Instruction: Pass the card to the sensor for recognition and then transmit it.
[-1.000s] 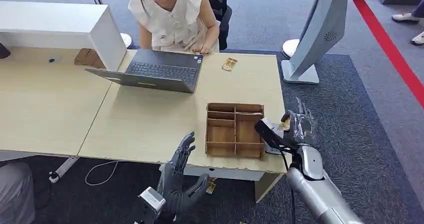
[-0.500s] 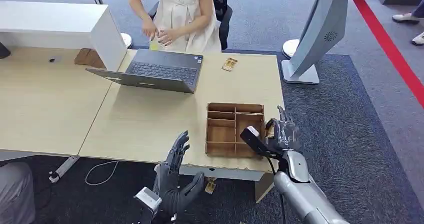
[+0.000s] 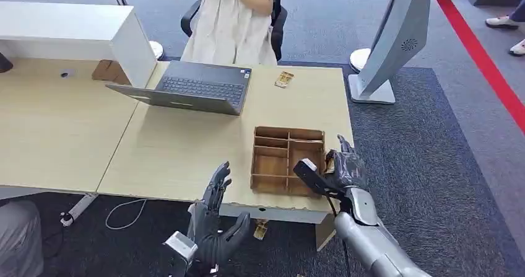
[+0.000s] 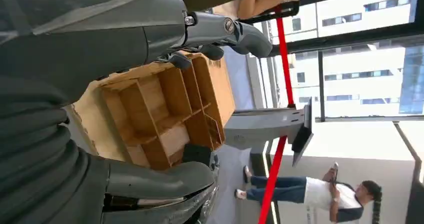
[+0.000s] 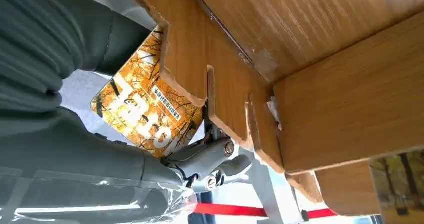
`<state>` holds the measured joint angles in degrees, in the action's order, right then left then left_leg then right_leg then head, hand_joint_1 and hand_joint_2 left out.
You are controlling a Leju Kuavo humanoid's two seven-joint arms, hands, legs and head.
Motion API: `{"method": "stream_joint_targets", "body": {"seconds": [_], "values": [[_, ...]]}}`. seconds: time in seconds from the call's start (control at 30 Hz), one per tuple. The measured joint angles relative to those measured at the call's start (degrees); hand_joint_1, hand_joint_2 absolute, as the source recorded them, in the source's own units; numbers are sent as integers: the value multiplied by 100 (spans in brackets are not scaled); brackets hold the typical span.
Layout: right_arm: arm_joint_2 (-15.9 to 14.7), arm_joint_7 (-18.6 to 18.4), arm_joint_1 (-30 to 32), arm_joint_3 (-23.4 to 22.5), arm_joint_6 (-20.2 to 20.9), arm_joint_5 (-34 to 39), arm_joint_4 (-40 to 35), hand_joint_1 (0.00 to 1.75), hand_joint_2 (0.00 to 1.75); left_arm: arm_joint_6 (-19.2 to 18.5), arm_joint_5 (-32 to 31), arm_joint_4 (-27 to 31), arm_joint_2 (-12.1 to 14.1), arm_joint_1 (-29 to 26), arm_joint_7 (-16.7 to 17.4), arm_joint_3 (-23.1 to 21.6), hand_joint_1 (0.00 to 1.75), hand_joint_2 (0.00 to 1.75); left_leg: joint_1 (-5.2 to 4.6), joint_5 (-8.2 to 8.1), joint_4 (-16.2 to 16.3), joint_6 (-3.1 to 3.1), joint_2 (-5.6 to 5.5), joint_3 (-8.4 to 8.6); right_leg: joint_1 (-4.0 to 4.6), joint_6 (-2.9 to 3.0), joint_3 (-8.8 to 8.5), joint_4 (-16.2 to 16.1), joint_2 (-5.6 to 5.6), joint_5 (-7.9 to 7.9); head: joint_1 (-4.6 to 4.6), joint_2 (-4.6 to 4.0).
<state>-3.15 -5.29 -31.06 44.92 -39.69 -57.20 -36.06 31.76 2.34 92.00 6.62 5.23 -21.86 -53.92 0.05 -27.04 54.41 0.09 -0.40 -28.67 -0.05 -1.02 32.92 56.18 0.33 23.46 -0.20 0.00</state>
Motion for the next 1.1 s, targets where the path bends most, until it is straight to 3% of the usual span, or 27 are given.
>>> {"method": "stream_joint_targets", "body": {"seconds": [0.33,0.77,1.1], "values": [[15,-98,-39,-31,-4,-164,66,175,175,-6,83,-2,9,23,-50,-20,0,175,0,0,0,0,1,1,0,0,1,-1,0,0,0,2],[-175,-293,32,-903,-18,-890,-588,175,175,-52,111,-7,-28,93,-114,-28,0,175,-3,0,0,0,3,2,0,0,1,-2,0,0,0,2],[-232,-398,52,-966,-17,-887,-523,175,175,-109,164,-7,-55,124,-186,-28,0,175,-3,0,0,0,3,4,1,0,1,-1,2,0,0,0]]}}
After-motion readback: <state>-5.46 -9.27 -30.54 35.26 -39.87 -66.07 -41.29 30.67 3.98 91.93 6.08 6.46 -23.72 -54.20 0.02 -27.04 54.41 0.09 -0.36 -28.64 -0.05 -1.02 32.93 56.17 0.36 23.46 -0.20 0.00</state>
